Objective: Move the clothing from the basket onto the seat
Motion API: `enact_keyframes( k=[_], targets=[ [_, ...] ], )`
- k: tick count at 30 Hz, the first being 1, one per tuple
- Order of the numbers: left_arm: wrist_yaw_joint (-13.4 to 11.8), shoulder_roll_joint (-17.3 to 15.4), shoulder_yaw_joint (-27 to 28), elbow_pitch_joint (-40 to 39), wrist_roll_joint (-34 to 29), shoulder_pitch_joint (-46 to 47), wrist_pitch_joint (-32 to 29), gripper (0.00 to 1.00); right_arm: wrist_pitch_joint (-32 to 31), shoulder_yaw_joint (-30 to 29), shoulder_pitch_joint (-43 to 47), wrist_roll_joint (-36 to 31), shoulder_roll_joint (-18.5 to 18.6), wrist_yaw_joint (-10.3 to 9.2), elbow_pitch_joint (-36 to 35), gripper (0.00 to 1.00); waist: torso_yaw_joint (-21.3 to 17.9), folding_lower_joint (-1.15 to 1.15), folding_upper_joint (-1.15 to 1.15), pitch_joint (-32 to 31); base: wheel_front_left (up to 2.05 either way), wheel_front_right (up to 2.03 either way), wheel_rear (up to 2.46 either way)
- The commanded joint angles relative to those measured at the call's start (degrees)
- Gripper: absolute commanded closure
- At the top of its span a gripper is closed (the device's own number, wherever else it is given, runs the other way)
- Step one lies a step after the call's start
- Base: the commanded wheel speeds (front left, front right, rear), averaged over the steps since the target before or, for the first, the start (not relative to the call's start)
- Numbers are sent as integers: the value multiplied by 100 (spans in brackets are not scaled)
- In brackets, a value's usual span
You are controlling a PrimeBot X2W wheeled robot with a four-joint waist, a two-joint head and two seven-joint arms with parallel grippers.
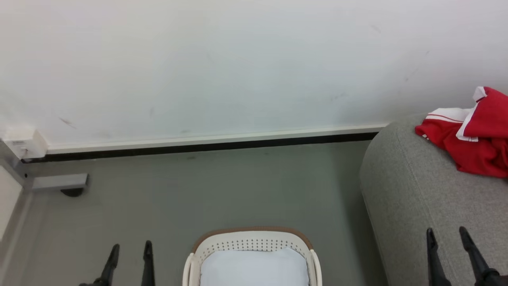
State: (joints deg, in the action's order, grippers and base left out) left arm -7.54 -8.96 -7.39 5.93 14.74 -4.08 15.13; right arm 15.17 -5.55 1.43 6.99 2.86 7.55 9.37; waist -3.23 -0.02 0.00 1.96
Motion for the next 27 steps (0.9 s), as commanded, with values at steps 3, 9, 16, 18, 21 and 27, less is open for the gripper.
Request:
enact_keyframes(
  k=[3,9,16,18,21,27],
  targets=[
    [147,97,165,-70,-238,-294,2,0,-4,202,192,125,13,-13,121,0,151,2,0,-277,0,0,0],
    [352,238,348,-23,-393,-445,2,0,-4,340,159,164,13,-13,443,0,197,2,0,-416,0,0,0],
    [497,423,410,81,-407,-475,-2,100,0,350,124,149,-3,0,625,100,265,2,0,-496,0,0,0],
    [500,445,393,186,-392,-485,-7,100,-6,352,138,159,-30,1,718,100,267,2,0,-498,0,0,0],
    [501,465,372,297,-380,-504,-11,100,-10,353,175,167,-65,1,820,100,267,2,0,-498,0,0,0],
    [585,476,477,359,293,-354,-208,100,-216,287,65,858,-58,0,818,100,270,2,0,-483,0,0,0]
  ],
)
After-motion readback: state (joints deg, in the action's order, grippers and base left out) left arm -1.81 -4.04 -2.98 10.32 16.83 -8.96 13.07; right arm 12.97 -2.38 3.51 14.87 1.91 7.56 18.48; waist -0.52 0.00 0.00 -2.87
